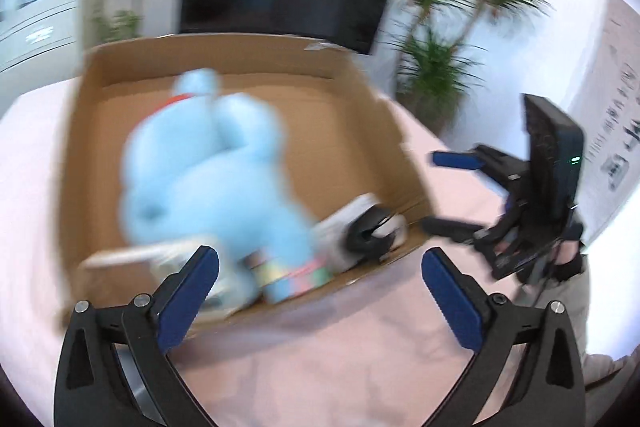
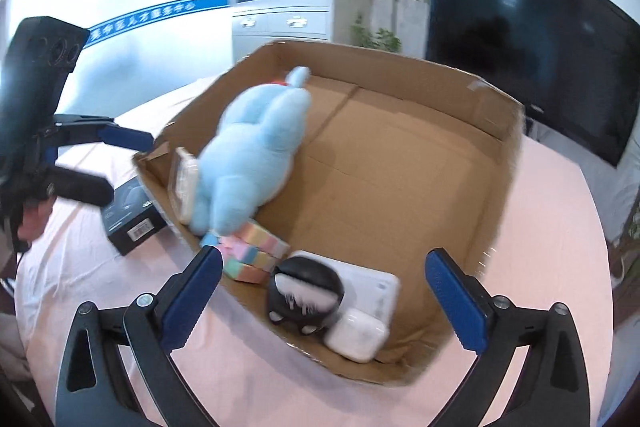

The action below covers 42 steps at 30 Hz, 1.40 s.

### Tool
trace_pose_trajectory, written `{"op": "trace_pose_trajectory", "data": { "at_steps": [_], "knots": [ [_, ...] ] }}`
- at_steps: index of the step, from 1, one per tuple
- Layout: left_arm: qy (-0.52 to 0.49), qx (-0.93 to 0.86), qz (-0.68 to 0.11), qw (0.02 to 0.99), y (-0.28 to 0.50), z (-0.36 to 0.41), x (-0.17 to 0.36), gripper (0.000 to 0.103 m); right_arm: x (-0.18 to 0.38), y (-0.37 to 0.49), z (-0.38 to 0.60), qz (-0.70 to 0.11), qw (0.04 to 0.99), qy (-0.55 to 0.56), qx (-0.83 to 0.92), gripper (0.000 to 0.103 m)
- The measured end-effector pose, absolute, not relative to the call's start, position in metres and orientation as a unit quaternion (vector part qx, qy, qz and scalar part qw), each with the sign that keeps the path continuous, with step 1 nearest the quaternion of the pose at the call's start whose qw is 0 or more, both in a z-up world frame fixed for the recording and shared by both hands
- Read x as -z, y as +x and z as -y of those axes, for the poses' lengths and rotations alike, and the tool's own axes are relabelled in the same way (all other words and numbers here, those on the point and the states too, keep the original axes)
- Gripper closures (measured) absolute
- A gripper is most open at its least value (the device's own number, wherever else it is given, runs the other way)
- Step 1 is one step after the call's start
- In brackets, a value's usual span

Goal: Organize objects
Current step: 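Grasp the black charger box with the left gripper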

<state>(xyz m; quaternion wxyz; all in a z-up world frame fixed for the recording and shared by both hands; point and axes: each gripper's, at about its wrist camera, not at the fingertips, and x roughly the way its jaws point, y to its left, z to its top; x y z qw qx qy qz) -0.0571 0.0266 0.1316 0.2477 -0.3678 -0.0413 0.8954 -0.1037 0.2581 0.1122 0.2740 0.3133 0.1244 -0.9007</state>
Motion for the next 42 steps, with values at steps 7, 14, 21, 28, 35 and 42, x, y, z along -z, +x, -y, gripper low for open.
{"op": "trace_pose_trajectory", "data": {
  "at_steps": [7, 14, 21, 28, 35, 42],
  "knots": [
    [-0.397, -0.902, 0.095, 0.141, -0.020, 0.064, -0.075, 0.001, -0.102, -0.085, -0.202, -0.161, 0.341, 0.313, 0.872, 0.001],
    [-0.412, -0.886, 0.168, 0.128, -0.007, 0.120, -0.034, 0.001, -0.089, -0.054, -0.146, -0.160, 0.456, 0.311, 0.818, 0.001],
    [-0.421, -0.870, 0.206, 0.154, -0.013, 0.147, -0.025, 0.002, -0.052, -0.014, -0.063, -0.217, 0.482, 0.306, 0.792, 0.002],
    [-0.448, -0.850, 0.230, 0.155, -0.023, 0.156, -0.004, 0.044, -0.002, -0.019, -0.004, -0.236, 0.443, 0.353, 0.790, 0.038],
    [-0.455, -0.845, 0.243, 0.138, -0.031, 0.166, 0.005, 0.052, 0.017, -0.048, 0.005, -0.225, 0.426, 0.384, 0.788, 0.050],
    [-0.457, -0.846, 0.240, 0.135, -0.032, 0.159, 0.010, 0.041, 0.029, -0.043, 0.004, -0.216, 0.421, 0.376, 0.797, 0.046]
  ]
}}
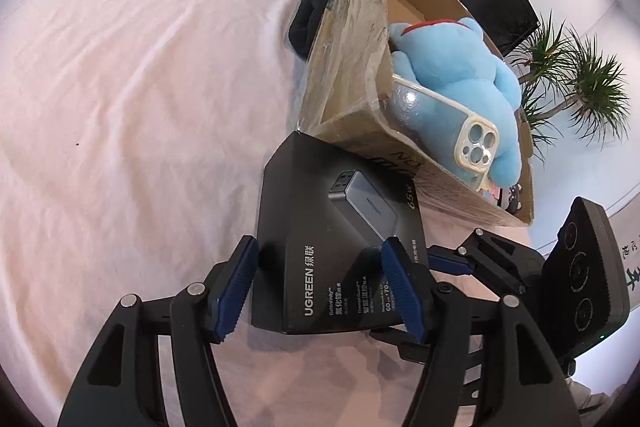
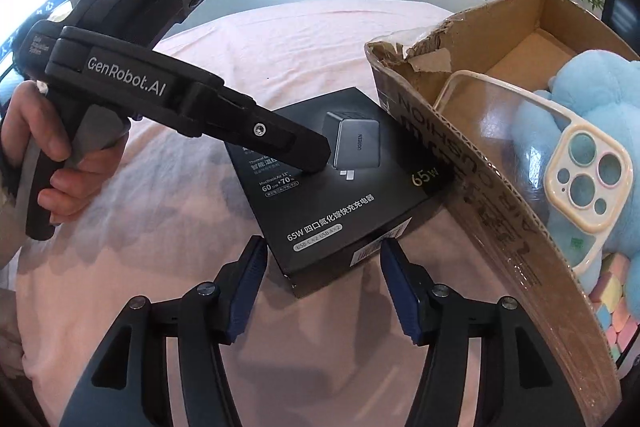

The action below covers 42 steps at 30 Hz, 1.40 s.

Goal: Organize objects
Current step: 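Grasp the black charger box with the left gripper, then carry the charger box over the cardboard box and open the left gripper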

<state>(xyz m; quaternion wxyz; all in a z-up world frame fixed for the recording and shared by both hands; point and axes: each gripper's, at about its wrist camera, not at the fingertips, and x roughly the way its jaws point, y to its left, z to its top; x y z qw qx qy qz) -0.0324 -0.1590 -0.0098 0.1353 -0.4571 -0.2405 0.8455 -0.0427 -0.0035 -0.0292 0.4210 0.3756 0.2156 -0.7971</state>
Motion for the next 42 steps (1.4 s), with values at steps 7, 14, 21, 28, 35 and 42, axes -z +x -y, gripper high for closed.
{"op": "trace_pose_trajectory", "data": {
  "at_steps": [7, 14, 21, 28, 35, 42],
  "knots": [
    [-0.459, -0.844, 0.253, 0.116, -0.018, 0.157, 0.008, 0.042, 0.025, -0.029, 0.001, -0.241, 0.424, 0.371, 0.790, 0.056],
    [-0.452, -0.850, 0.256, 0.089, 0.013, 0.153, -0.005, 0.043, 0.006, -0.010, -0.001, -0.250, 0.440, 0.348, 0.789, 0.057],
    [-0.434, -0.859, 0.260, 0.081, 0.026, 0.151, -0.025, 0.043, -0.016, 0.006, -0.003, -0.260, 0.442, 0.319, 0.797, 0.057],
    [-0.401, -0.881, 0.239, 0.081, 0.035, 0.140, -0.062, 0.043, -0.050, 0.026, -0.016, -0.257, 0.434, 0.275, 0.818, 0.057],
    [-0.368, -0.902, 0.205, 0.095, 0.025, 0.118, -0.100, 0.043, -0.087, 0.028, -0.035, -0.244, 0.412, 0.238, 0.845, 0.057],
    [-0.340, -0.916, 0.173, 0.125, 0.003, 0.085, -0.133, 0.043, -0.122, 0.028, -0.072, -0.223, 0.381, 0.209, 0.872, 0.057]
  ]
}}
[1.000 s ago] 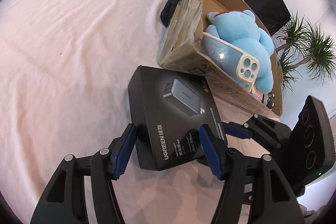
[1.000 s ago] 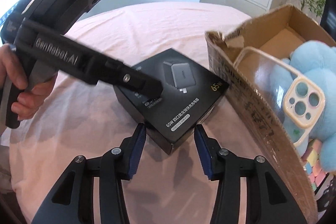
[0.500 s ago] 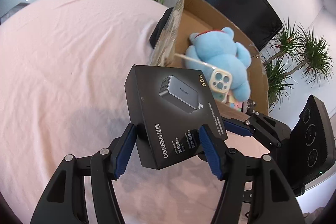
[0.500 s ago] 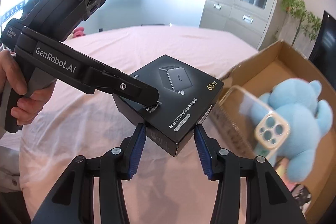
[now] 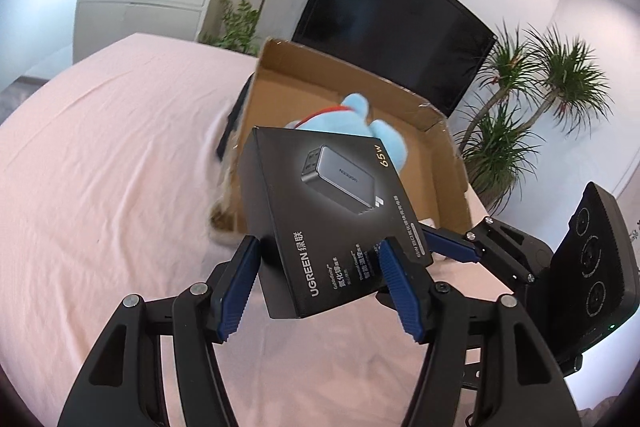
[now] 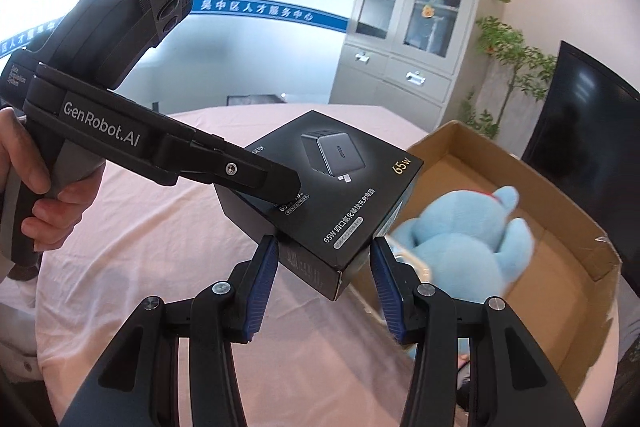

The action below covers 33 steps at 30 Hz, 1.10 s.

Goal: Organize objects
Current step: 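Carry the charger box over the cardboard box and open the left gripper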

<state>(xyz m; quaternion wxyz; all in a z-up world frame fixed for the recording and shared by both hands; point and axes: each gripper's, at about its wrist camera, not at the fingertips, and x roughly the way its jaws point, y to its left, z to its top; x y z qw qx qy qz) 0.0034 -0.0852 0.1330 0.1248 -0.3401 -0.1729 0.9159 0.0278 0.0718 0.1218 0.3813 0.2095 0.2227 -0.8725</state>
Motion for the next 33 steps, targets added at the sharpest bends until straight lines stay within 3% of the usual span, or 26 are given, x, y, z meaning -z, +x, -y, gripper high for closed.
{"op": "trace_pose_trajectory", "data": {
  "at_steps": [19, 33],
  "knots": [
    [-0.297, -0.928, 0.069, 0.215, -0.062, -0.028, -0.207, 0.043, -0.189, 0.007, -0.180, -0.148, 0.261, 0.161, 0.940, 0.057],
    [-0.299, -0.917, 0.048, 0.259, -0.098, -0.081, -0.214, 0.043, -0.202, -0.017, -0.242, -0.113, 0.212, 0.166, 0.956, 0.057]
  ]
}}
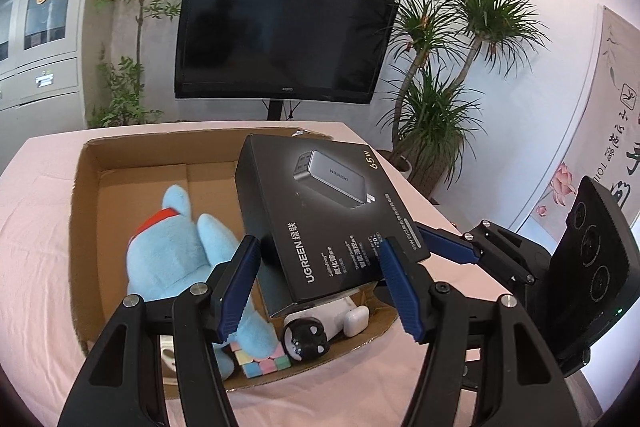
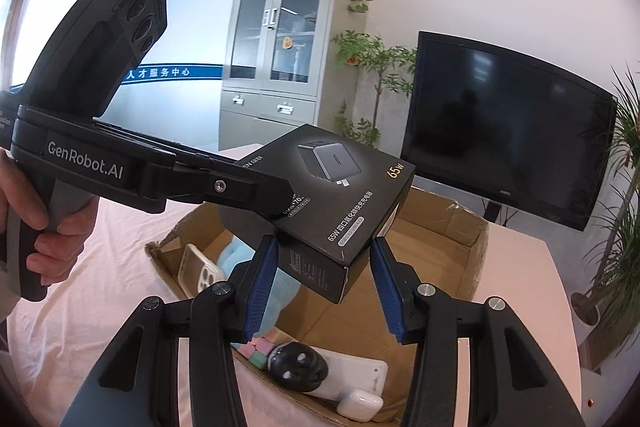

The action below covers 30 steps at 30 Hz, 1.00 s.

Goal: Organize objects
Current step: 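Carry the charger box over the cardboard box and open the left gripper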

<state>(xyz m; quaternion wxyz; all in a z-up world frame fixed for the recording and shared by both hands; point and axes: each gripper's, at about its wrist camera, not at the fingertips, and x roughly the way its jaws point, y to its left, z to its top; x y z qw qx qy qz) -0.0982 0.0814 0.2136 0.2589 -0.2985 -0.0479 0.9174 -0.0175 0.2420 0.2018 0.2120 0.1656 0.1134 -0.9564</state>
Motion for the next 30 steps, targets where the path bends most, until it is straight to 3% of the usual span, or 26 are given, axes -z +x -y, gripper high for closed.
{"op": "trace_pose_trajectory", "data": {
  "at_steps": [15, 30],
  "knots": [
    [-0.318, -0.897, 0.063, 0.301, -0.145, -0.113, -0.185, 0.043, -0.183, -0.055, -0.290, -0.065, 0.179, 0.203, 0.960, 0.057],
    [-0.408, -0.865, 0.073, 0.284, -0.199, -0.129, -0.100, 0.043, -0.107, -0.121, -0.305, -0.037, 0.168, 0.327, 0.929, 0.057]
  ]
}}
